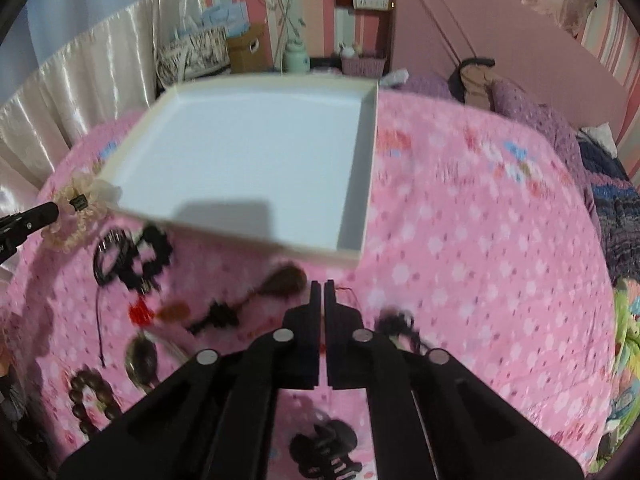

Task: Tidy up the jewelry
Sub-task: 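Grasp the cream scrunchie with the left gripper while the right gripper grasps the red-string pendant, then carry the cream scrunchie into the white tray with the left gripper while the right drops the red pendant there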

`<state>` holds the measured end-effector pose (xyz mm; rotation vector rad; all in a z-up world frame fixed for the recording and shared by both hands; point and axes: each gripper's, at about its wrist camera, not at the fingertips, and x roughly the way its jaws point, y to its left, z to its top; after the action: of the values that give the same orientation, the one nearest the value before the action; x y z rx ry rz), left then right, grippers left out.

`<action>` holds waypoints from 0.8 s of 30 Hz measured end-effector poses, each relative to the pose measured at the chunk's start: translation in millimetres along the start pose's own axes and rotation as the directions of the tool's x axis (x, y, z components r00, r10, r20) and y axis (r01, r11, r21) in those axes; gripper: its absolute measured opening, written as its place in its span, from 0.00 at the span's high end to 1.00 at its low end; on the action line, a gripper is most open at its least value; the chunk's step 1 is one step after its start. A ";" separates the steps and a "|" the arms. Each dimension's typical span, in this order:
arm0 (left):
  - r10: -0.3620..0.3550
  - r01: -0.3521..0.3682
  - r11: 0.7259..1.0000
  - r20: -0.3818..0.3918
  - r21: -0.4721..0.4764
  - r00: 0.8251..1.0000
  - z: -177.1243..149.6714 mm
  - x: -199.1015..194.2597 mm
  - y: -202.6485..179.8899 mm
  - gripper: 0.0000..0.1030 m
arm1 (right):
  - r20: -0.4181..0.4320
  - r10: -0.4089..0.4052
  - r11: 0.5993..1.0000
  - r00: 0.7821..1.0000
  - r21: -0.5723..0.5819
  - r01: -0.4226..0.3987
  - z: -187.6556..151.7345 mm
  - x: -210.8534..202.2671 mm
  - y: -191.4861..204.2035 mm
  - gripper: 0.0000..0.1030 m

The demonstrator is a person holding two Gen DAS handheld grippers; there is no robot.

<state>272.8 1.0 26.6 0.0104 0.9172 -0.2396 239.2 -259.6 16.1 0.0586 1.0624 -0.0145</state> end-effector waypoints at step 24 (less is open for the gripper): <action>-0.034 0.035 0.999 0.039 -0.024 0.999 34.0 -6.8 -6.9 0.95 | -0.182 0.003 1.000 0.983 0.001 -0.003 -8.7 44.7 -10.4 0.50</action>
<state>294.0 -8.1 53.4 -0.0329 0.8824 -0.2593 252.9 -268.8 -27.6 0.0629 1.2454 -0.0072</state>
